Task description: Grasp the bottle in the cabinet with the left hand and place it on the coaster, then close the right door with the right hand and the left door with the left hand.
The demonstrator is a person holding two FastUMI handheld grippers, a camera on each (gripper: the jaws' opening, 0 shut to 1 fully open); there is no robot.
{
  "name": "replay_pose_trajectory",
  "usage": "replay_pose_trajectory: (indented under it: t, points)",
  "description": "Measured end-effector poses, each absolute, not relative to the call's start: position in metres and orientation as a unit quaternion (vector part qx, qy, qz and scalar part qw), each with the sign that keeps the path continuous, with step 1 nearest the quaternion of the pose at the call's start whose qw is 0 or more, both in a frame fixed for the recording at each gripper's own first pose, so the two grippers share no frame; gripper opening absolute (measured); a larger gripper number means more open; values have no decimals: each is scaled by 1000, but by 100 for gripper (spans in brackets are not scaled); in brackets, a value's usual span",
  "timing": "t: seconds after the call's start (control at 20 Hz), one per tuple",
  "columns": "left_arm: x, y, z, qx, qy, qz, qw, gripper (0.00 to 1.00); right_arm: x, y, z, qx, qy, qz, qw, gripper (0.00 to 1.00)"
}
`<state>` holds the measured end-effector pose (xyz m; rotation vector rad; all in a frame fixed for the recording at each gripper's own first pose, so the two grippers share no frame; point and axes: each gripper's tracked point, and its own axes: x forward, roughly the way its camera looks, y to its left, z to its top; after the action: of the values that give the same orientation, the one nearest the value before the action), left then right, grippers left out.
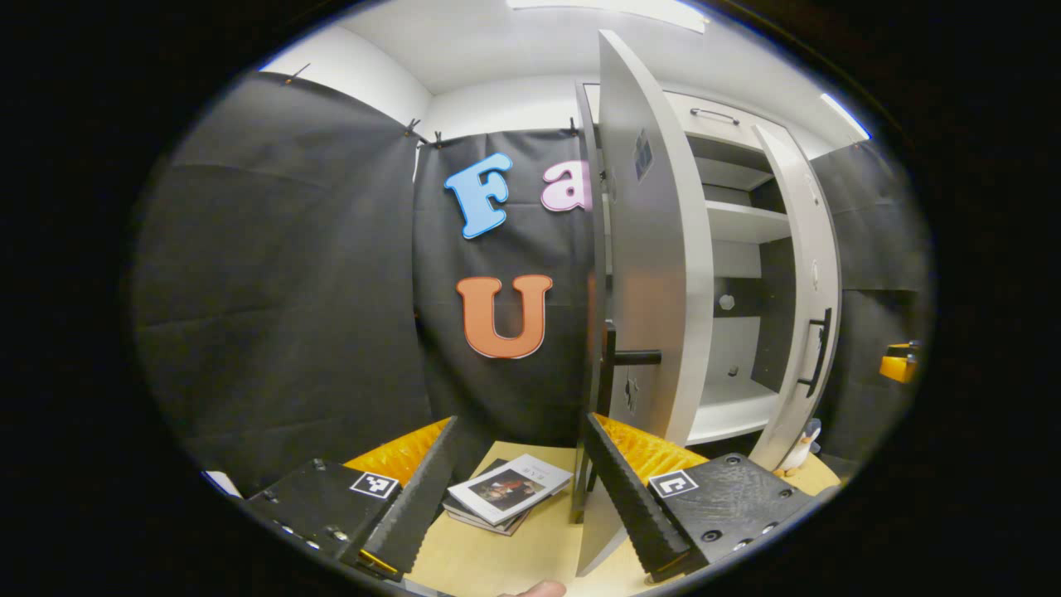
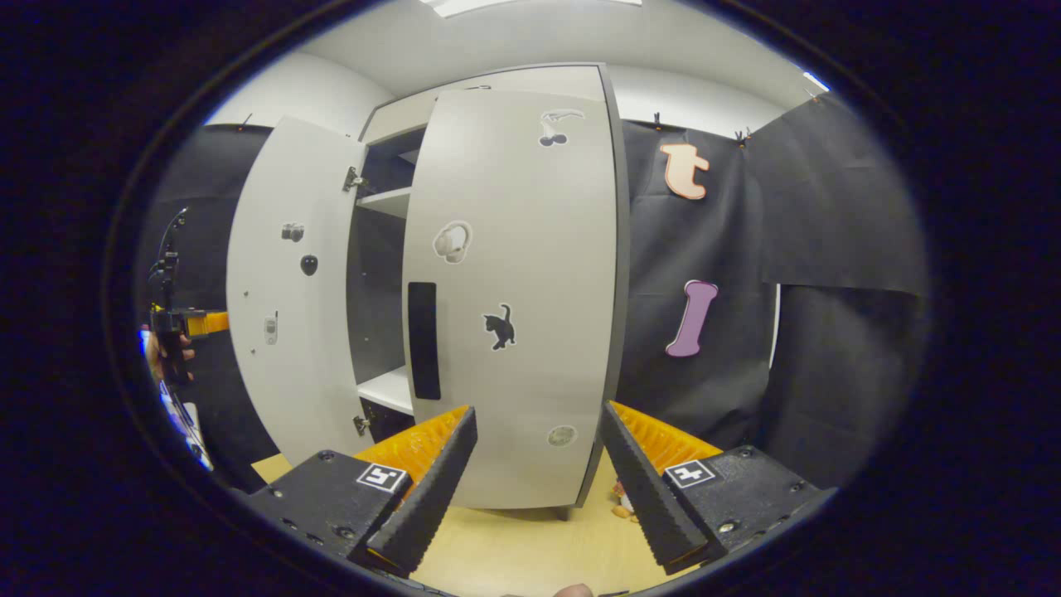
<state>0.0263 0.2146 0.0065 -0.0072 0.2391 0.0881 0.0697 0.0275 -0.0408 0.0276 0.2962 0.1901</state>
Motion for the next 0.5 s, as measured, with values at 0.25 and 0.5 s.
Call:
replay_pose_trajectory:
  t: [0.25,0.5]
  points:
    - [23,189,8,-6,127,4,992,100,69,21,-44,17,148,95,984,98]
    - [23,151,9,-12,123,-30,992,94,66,5,-45,23,147,82,985,95]
